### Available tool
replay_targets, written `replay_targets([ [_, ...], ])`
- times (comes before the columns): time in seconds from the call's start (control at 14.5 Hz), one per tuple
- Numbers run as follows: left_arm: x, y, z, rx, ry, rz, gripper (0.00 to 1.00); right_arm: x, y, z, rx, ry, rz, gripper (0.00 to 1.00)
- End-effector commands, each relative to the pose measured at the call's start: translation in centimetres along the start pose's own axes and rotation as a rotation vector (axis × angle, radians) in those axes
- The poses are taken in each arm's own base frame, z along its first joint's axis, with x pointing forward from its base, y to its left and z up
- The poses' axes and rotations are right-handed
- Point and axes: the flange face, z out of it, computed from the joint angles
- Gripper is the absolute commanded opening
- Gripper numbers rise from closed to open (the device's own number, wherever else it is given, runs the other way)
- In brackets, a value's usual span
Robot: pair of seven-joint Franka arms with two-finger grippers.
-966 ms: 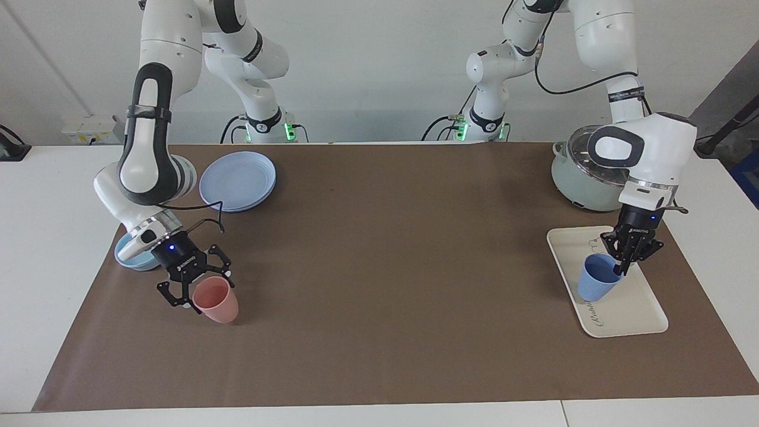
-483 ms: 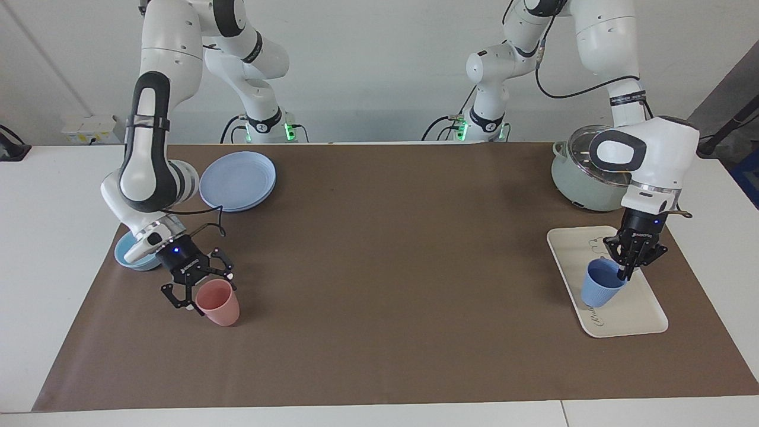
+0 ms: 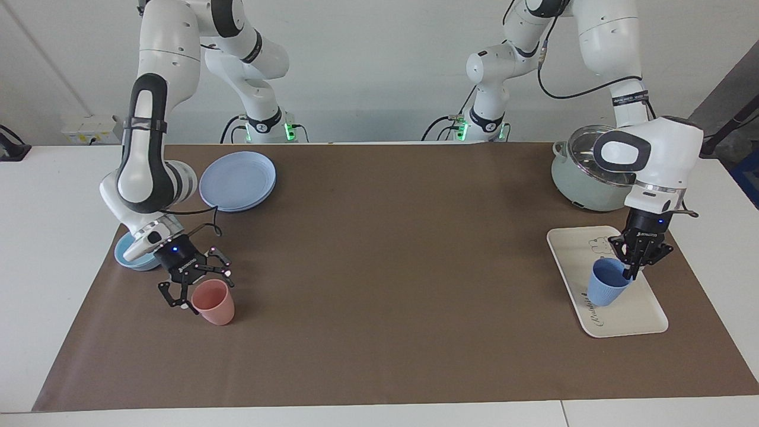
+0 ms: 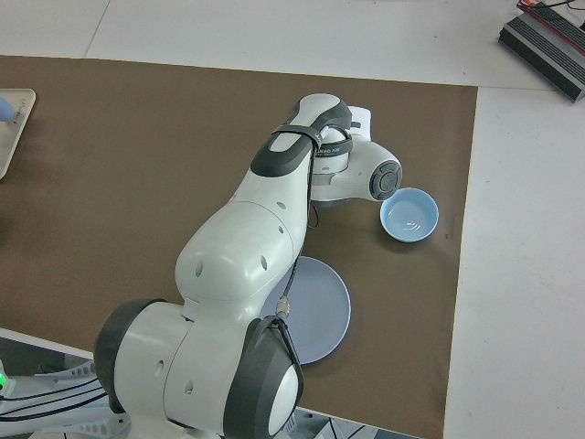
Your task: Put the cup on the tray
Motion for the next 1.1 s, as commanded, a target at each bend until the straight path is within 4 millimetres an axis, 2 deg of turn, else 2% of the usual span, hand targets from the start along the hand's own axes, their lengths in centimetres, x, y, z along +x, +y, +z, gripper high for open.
replay_targets([
  [0.0,-1.1,-2.8,1.2,0.026,-0.006,-0.019,0.00,2.1,-0.1,-1.6,-0.030,0.040,-0.015,1.00],
  [0.34,-1.9,-3.1,2.0,0.000,0.005,-0.111,0.00,6.6,0.1,-4.6,-0.029,0.032,0.062,1.00],
  [0.48,-1.6,-3.0,2.0,-0.001,0.009,-0.115,0.00,8.6,0.2,-6.2,-0.018,-0.019,0.092,1.00],
  [0.55,-1.0,-3.1,1.8,-0.005,0.016,-0.113,0.04,9.6,0.3,-7.0,-0.015,-0.060,0.114,1.00],
  [0.76,-0.1,-3.4,1.5,-0.005,0.031,-0.117,0.47,13.3,0.0,-9.5,-0.029,-0.195,0.109,1.00],
  [0.83,0.2,-3.3,1.5,-0.009,0.032,-0.118,0.51,15.1,-1.0,-9.7,-0.033,-0.252,0.107,1.00],
  [0.9,0.3,-3.2,1.5,-0.019,0.026,-0.115,0.61,16.8,-1.9,-10.0,-0.051,-0.308,0.109,1.00],
  [1.03,1.0,-3.2,1.2,-0.050,0.013,-0.116,0.66,19.8,-4.4,-9.5,-0.093,-0.429,0.130,1.00],
])
